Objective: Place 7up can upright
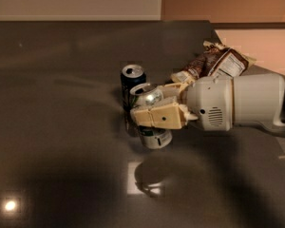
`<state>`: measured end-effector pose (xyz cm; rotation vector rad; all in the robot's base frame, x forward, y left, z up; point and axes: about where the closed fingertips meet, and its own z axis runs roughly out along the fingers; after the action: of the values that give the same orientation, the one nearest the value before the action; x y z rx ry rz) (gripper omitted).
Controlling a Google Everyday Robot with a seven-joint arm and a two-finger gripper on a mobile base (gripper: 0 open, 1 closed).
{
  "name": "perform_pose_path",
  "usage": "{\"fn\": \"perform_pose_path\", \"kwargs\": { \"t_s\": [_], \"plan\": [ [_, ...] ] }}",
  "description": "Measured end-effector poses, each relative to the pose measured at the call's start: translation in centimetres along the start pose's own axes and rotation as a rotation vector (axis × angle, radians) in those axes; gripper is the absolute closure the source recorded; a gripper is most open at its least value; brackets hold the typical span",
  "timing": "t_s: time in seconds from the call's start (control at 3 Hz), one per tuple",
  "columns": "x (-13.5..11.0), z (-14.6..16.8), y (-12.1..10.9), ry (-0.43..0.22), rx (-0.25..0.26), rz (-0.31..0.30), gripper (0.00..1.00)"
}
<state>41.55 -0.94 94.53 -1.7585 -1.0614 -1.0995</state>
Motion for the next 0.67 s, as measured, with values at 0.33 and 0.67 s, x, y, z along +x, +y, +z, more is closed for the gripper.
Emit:
{"fn": "perform_pose_path", "kwargs": {
  "t_s": [0.33,0.67],
  "plan": [
    [-1.0,-0.4,-0.5,0.055,0.074,0.028,1.0],
    [-2.1,-0.9,-1.3,0.082,0.121,0.045,1.0]
  ]
}}
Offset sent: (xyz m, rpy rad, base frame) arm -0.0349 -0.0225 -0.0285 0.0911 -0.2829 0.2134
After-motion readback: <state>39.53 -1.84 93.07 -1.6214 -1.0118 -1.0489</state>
